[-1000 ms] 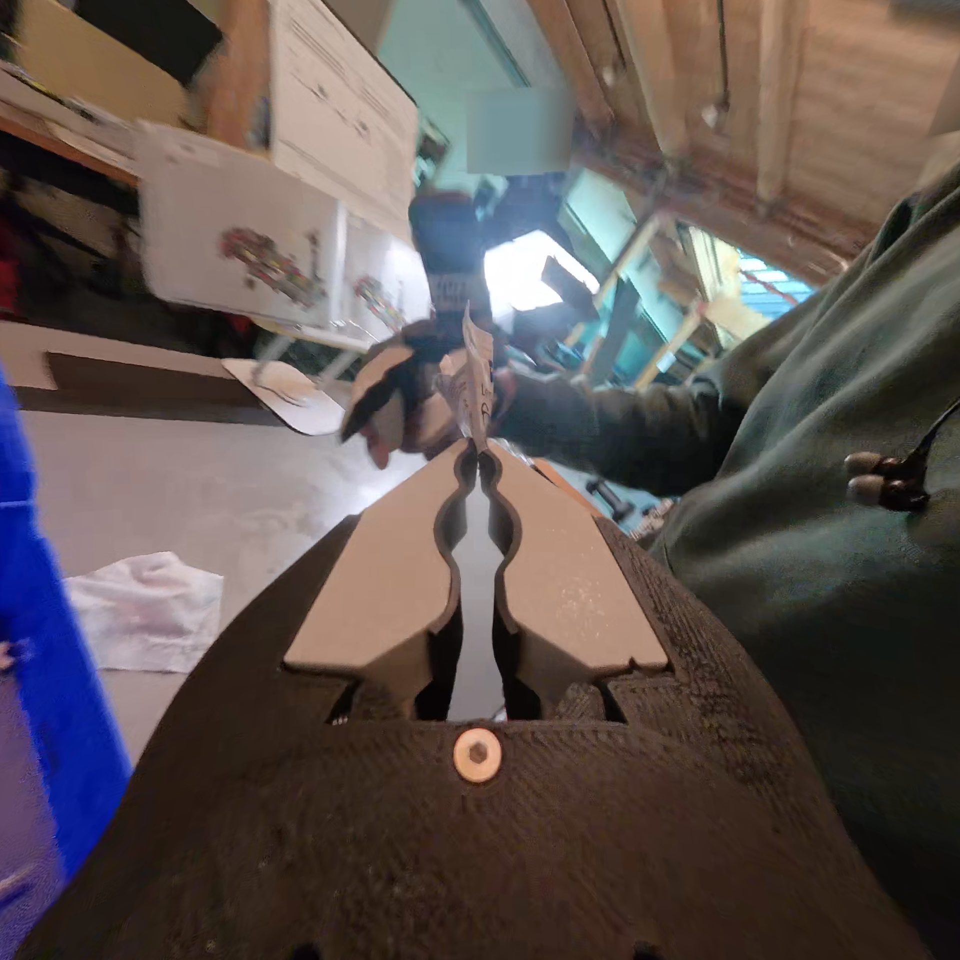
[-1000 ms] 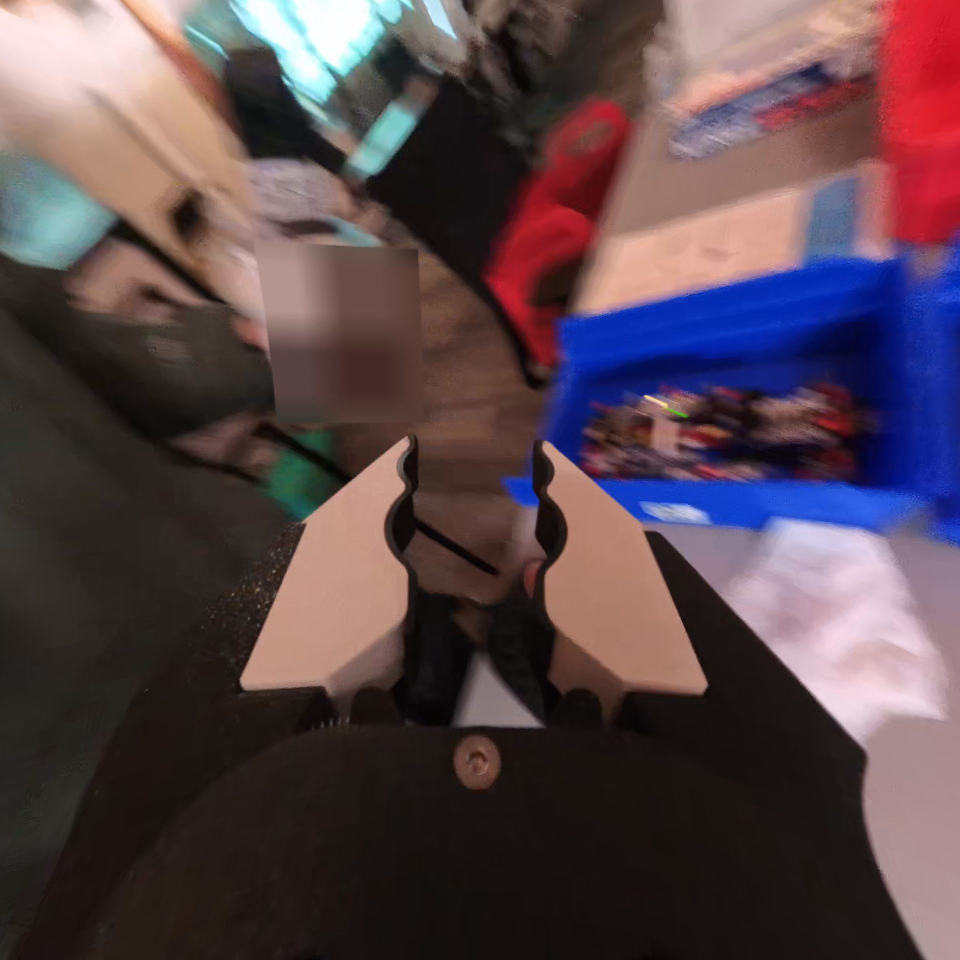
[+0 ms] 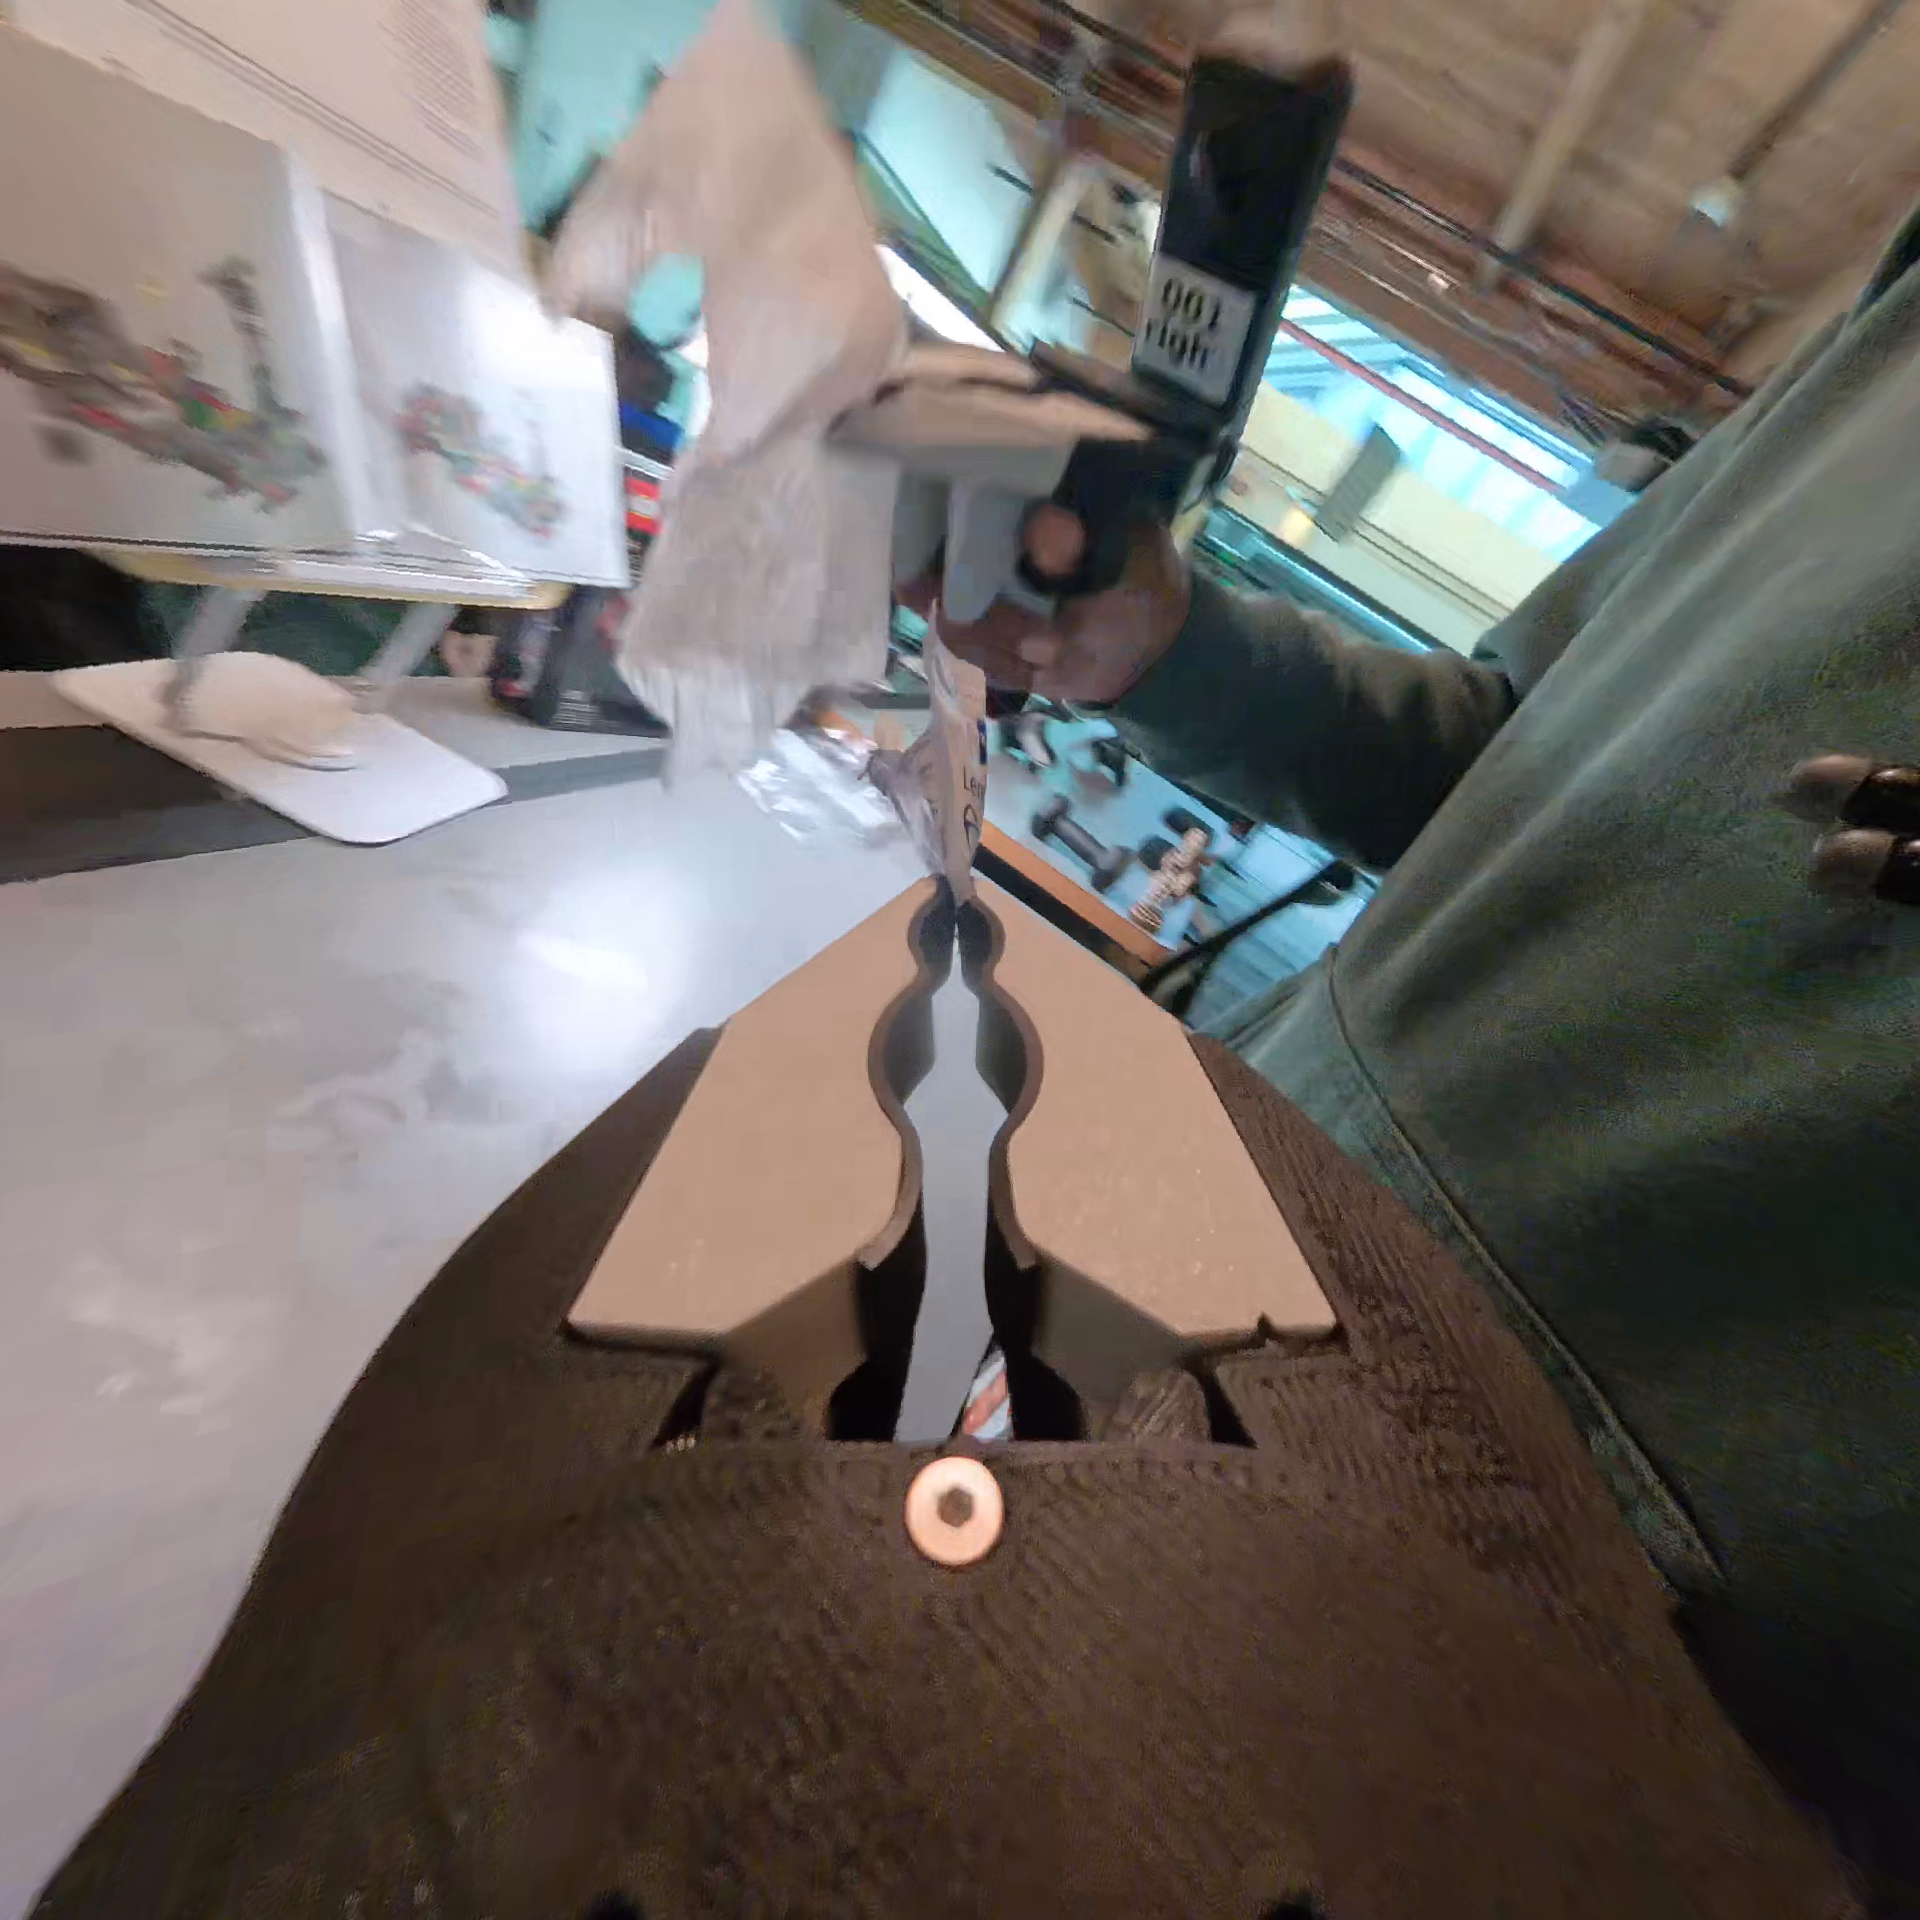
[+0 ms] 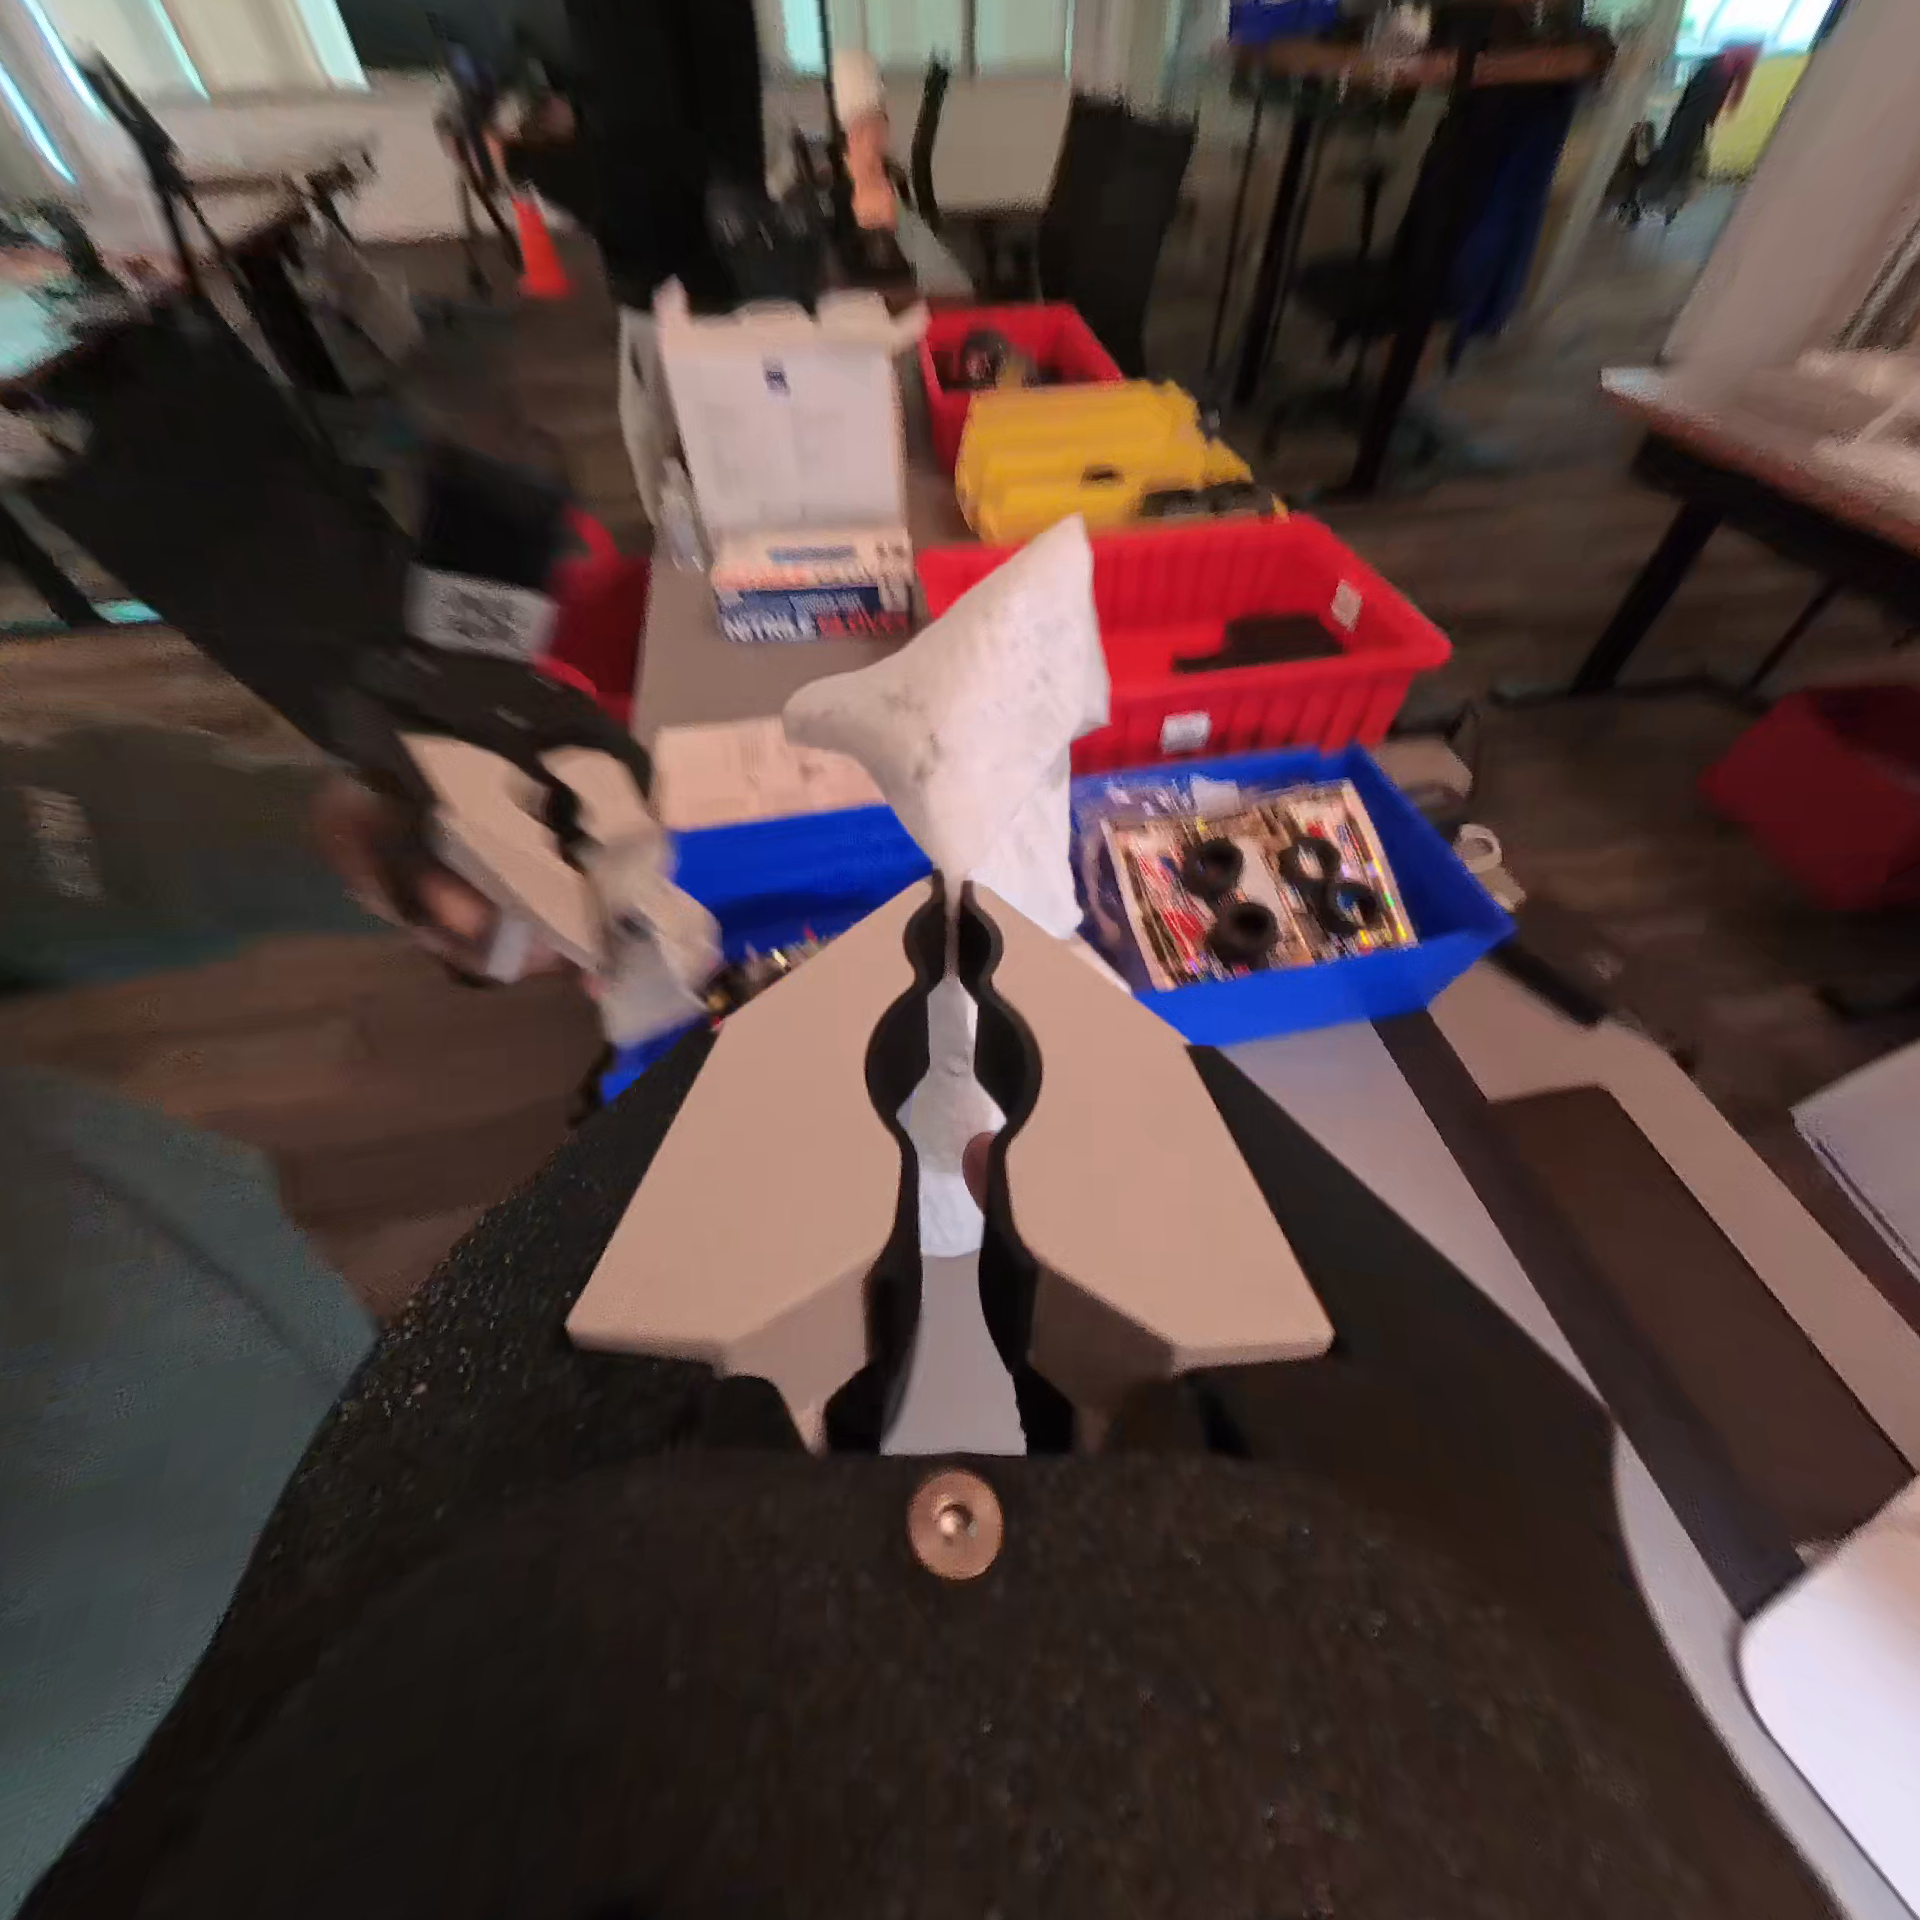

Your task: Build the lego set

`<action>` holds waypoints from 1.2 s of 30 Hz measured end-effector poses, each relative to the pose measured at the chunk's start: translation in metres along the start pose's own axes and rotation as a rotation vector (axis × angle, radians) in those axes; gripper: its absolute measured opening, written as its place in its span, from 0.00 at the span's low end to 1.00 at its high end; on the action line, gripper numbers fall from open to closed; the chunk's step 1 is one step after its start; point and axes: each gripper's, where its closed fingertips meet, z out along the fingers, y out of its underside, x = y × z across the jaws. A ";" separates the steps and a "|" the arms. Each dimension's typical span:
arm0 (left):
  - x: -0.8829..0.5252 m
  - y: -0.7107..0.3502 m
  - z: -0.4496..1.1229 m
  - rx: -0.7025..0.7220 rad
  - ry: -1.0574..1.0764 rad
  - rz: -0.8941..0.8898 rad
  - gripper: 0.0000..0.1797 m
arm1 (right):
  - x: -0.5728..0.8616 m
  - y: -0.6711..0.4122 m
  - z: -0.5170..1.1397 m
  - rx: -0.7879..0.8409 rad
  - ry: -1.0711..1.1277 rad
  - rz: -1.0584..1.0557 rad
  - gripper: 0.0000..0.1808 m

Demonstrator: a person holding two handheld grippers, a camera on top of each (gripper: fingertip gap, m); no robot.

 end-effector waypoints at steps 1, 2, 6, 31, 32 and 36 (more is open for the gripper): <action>0.005 -0.002 0.012 -0.016 0.049 0.013 0.00 | -0.015 -0.011 -0.010 0.029 -0.029 0.005 0.00; 0.010 -0.005 0.023 -0.023 0.096 0.025 0.00 | -0.030 -0.015 -0.017 0.031 -0.062 0.010 0.00; 0.037 -0.020 0.060 -0.029 0.278 0.051 0.00 | -0.062 -0.003 -0.047 -0.009 -0.059 -0.012 0.00; 0.147 -0.026 0.123 -0.179 0.523 0.125 0.19 | -0.133 0.050 -0.196 -0.262 0.180 -0.055 0.05; 0.156 -0.026 0.125 -0.207 0.528 0.119 0.24 | -0.139 0.056 -0.198 -0.289 0.162 -0.087 0.05; 0.214 0.007 0.138 -0.406 0.652 0.130 0.40 | -0.177 0.043 -0.199 -0.193 0.029 -0.166 0.05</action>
